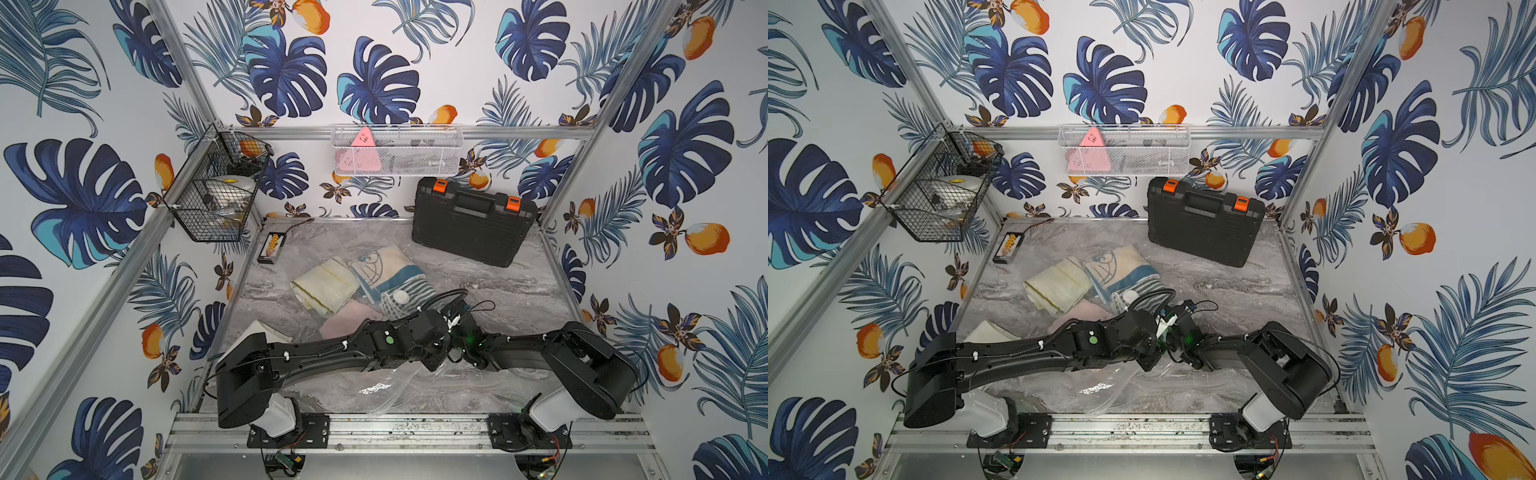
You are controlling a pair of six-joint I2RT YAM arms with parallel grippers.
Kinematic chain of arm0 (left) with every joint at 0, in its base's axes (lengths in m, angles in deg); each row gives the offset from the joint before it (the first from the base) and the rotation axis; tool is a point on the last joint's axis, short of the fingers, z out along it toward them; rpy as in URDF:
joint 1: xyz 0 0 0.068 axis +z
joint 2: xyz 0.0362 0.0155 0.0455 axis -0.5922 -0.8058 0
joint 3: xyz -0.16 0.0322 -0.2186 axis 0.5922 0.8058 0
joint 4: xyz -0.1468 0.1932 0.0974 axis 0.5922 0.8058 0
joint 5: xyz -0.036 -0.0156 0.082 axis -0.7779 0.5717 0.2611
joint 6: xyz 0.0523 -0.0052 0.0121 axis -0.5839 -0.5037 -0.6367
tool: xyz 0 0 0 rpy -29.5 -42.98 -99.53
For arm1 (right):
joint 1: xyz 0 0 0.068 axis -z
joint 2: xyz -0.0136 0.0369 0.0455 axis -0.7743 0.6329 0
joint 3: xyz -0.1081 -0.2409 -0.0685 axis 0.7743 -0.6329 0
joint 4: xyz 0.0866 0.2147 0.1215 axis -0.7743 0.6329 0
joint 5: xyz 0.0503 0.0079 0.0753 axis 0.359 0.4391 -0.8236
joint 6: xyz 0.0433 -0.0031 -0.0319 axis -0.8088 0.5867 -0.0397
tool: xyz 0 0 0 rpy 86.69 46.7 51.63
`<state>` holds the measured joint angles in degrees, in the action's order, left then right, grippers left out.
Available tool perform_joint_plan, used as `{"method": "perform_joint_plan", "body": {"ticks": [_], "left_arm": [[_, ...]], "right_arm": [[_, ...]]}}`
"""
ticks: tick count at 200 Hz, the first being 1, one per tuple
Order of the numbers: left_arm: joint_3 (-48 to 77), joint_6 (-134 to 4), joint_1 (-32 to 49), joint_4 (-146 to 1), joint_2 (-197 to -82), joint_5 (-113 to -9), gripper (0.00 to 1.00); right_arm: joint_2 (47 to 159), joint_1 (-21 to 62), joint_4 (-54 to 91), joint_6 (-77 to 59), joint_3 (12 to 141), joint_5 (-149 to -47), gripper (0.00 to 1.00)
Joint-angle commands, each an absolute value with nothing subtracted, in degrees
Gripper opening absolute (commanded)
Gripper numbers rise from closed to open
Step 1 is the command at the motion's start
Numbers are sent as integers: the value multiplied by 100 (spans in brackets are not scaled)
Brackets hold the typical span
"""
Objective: Place the folded towel into the vacuum bag
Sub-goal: Place the towel in the vacuum bag.
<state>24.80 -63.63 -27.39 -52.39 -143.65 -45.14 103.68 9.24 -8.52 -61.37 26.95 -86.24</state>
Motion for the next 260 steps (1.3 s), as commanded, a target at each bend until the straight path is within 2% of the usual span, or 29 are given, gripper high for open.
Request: {"method": "perform_joint_plan", "body": {"ticks": [1, 24, 47, 79, 89, 104, 130, 157, 175, 219, 260], "left_arm": [[2492, -6410, -2737, -5463, -14294, -5038, 0], [2530, -6308, -2751, -5670, -14301, -5317, 0], [2560, -6085, -2844, -5954, -14366, -5669, 0], [2588, -6110, -2872, -5855, -14353, -5578, 0], [2611, -6154, -2828, -5751, -14318, -5454, 0], [2666, -6147, -2726, -5644, -14245, -5381, 0], [2810, -6083, -2628, -5736, -14125, -5357, 9], [2757, -6041, -2609, -5720, -14022, -5430, 25], [2738, -5937, -2514, -5689, -13725, -5487, 31], [2925, -5710, -1752, -5676, -13170, -5404, 33], [3011, -5769, -1484, -5910, -13536, -5146, 34]], "right_arm": [[10046, 888, -387, -5744, 2579, -9133, 23], [9558, 899, -206, -5703, 2355, -8885, 21], [9895, 960, -604, -5687, 2561, -8728, 22], [10876, 1079, -1519, -5923, 2753, -8825, 32], [10909, 1128, -1741, -6042, 2597, -8881, 35], [10582, 1169, -1449, -6022, 2443, -8979, 46], [9559, 1171, 244, -5635, 2433, -9047, 62], [8505, 1178, 1807, -5345, 2290, -9065, 70], [7858, 1189, 2847, -5262, 2197, -9079, 73], [6344, 1239, 5772, -4942, 2871, -8615, 76], [6254, 1382, 7864, -4238, 4477, -7734, 77]]}}
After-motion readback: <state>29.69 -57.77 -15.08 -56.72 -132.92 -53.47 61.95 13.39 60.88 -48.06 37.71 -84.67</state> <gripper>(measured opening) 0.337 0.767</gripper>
